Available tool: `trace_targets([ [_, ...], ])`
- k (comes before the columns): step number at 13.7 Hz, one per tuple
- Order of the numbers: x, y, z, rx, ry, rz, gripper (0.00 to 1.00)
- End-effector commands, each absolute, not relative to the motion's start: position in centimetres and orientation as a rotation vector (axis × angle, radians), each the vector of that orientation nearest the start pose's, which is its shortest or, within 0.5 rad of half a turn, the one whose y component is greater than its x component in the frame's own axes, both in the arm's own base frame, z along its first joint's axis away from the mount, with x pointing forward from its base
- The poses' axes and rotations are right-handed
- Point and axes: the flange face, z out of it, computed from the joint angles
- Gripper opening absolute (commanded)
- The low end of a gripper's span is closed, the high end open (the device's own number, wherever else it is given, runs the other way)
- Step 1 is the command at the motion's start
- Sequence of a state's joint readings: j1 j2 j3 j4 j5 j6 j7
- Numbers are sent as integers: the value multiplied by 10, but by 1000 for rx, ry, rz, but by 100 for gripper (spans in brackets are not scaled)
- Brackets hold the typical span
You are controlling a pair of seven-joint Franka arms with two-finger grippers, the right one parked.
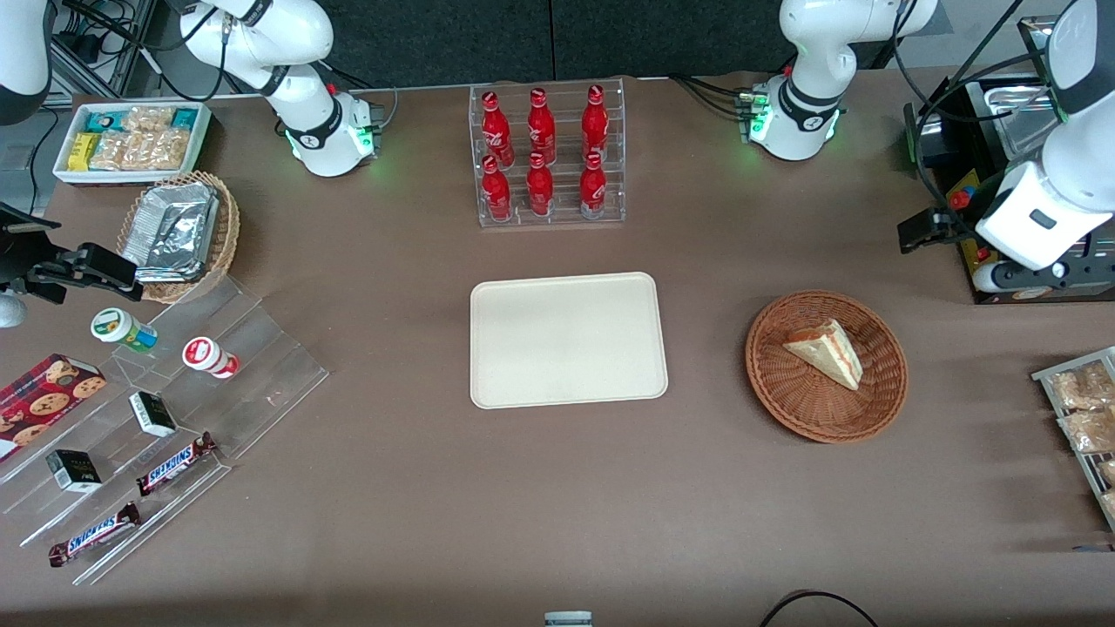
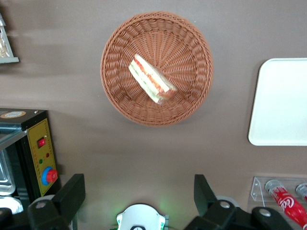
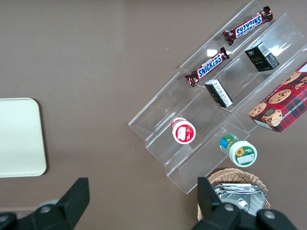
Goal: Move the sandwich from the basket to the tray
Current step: 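Move the left gripper down over the wrapped sandwich in the wicker basket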
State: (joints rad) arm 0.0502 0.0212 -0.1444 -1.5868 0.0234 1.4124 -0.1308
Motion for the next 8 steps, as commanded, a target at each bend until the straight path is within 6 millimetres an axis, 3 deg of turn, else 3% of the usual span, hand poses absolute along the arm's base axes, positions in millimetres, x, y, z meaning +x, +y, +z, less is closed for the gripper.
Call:
trace_targets([
  [1, 525, -49, 607, -3087, -26, 316, 100],
  [2, 526, -50, 603, -3089, -16, 319, 100],
  [4, 531, -47, 576, -3085, -27, 340, 100],
  [8, 531, -41, 482, -3081, -53, 345, 100],
])
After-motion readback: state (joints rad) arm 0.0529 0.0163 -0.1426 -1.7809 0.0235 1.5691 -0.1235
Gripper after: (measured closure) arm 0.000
